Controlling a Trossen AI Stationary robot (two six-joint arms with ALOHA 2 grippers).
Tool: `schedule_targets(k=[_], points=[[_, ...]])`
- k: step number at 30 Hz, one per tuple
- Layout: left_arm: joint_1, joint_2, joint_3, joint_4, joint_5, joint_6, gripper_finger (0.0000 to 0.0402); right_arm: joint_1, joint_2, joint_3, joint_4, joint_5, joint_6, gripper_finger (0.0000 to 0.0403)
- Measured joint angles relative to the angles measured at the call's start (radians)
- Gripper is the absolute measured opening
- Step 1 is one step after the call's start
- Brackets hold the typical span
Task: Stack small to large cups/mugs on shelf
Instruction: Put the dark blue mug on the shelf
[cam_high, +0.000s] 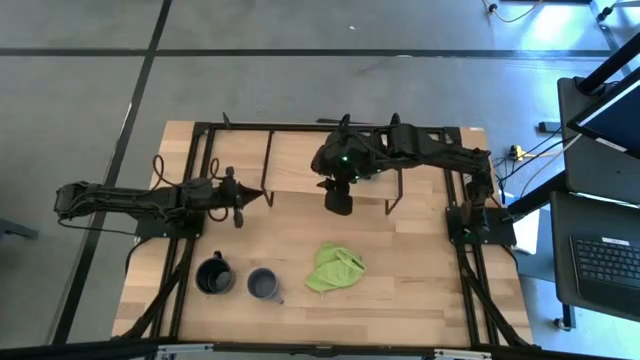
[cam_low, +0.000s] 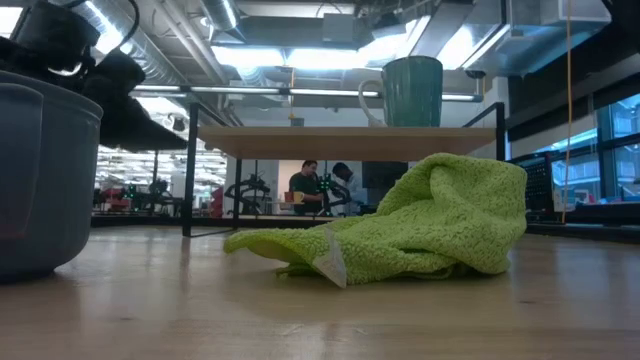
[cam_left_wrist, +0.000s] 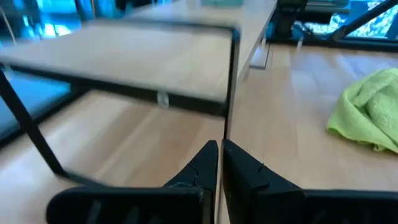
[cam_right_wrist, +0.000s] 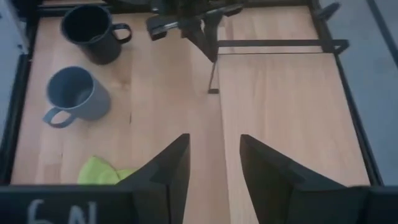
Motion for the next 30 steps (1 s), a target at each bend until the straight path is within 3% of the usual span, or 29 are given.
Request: schedule_targets(k=[9,15,24,30], points=[[0.000,0.000,0.000,0.004,-0.001,0.052,0.0014,-0.005,0.000,0.000,0.003,0.037,-0.001,0.0142],[0.000,0.000,0.000,0.004,-0.001,0.053,0.0014,-0.005,0.000,0.000,0.005,0.185,0.016,0.0142],[0.000,0.000,0.000,0.003,0.000,0.053,0.0014,0.005,0.003,-0.026,0.056,0.167,0.060,0.0142],[0.000,0.000,0.000,0.003,0.000,0.053,0.0014,0.003,0.014,-0.025,0.066,0.311,0.190,0.0142]])
